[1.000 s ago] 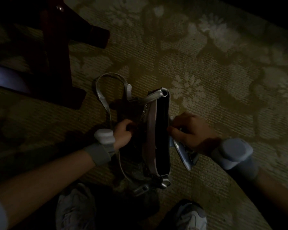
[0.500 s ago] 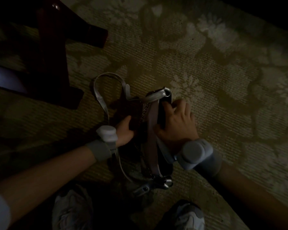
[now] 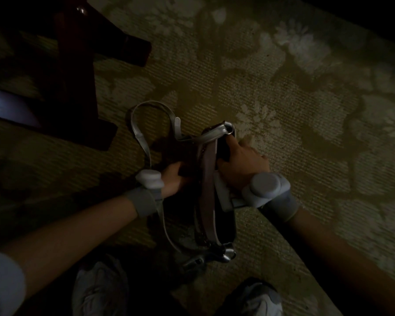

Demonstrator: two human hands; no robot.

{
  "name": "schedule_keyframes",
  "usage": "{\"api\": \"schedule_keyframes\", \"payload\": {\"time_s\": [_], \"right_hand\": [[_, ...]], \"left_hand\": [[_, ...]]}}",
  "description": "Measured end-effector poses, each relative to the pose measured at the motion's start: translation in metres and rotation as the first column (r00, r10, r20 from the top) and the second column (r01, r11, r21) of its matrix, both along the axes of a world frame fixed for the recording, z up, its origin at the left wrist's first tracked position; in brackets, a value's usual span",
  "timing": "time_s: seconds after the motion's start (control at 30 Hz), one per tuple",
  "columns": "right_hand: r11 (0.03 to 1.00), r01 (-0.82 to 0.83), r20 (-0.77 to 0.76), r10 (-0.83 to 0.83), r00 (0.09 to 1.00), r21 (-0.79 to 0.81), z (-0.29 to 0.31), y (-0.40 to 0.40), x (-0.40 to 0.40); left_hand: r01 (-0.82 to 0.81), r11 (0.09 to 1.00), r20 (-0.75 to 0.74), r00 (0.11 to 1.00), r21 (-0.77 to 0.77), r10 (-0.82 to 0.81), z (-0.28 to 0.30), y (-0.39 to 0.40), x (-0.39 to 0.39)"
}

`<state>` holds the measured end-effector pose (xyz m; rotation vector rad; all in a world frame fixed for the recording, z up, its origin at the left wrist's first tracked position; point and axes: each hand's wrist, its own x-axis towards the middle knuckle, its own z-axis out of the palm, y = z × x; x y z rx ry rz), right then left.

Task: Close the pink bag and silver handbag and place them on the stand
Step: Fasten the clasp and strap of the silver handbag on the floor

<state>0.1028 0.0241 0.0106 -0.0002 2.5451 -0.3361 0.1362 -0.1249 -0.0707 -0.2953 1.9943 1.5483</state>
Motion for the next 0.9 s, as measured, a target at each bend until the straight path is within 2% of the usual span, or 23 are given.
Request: {"api": "schedule_keyframes", "payload": {"time_s": [0.1, 0.17, 0.23, 0.33, 0.47, 0.6, 0.73, 0.8, 0.9], "right_hand": [[1.0, -0.001, 0.027, 0.001, 1.0, 0.007, -0.001, 0.001, -0.003], [1.0, 0.003, 0.05, -0.004, 0.999, 0.006, -0.002, 0.001, -0.005], [1.0, -0.011, 0.057, 0.011, 0.998, -0.001, -0.002, 0.002, -0.007], [0.999, -0.028, 0.062, 0.03, 0.998, -0.037, -0.002, 0.0, -0.008], [0.997, -0.073, 0.094, 0.074, 0.993, -0.009, -0.001, -0.001, -0.01], [0.967, -0.232, 0.155, 0.214, 0.964, 0.107, 0.002, 0.0, -0.003], [0.936, -0.332, 0.019, 0.333, 0.943, 0.115, 0.012, 0.005, 0.024], [0.922, -0.37, -0.02, 0.374, 0.927, 0.114, 0.01, 0.011, 0.038], [0.883, -0.43, -0.219, 0.464, 0.858, 0.187, 0.005, 0.015, 0.055]], "left_hand": [[-0.107, 0.993, 0.042, 0.993, -0.058, 0.11, -0.006, -0.003, -0.003], [-0.131, 0.981, 0.004, 0.991, -0.14, 0.133, -0.009, -0.006, -0.004], [-0.145, 0.973, -0.074, 0.988, -0.177, 0.133, -0.008, -0.008, -0.005], [-0.16, 0.977, -0.291, 0.95, -0.141, 0.114, 0.002, -0.008, -0.007], [-0.075, 0.992, -0.529, 0.848, -0.102, 0.01, 0.026, -0.001, -0.006], [0.067, 0.957, -0.677, 0.692, -0.283, -0.248, 0.04, 0.01, 0.005], [0.069, 0.911, -0.671, 0.654, -0.407, -0.349, 0.03, 0.025, 0.018], [0.095, 0.862, -0.666, 0.594, -0.499, -0.451, 0.021, 0.023, 0.022], [0.119, 0.832, -0.674, 0.53, -0.541, -0.514, 0.011, 0.014, 0.023]]}}
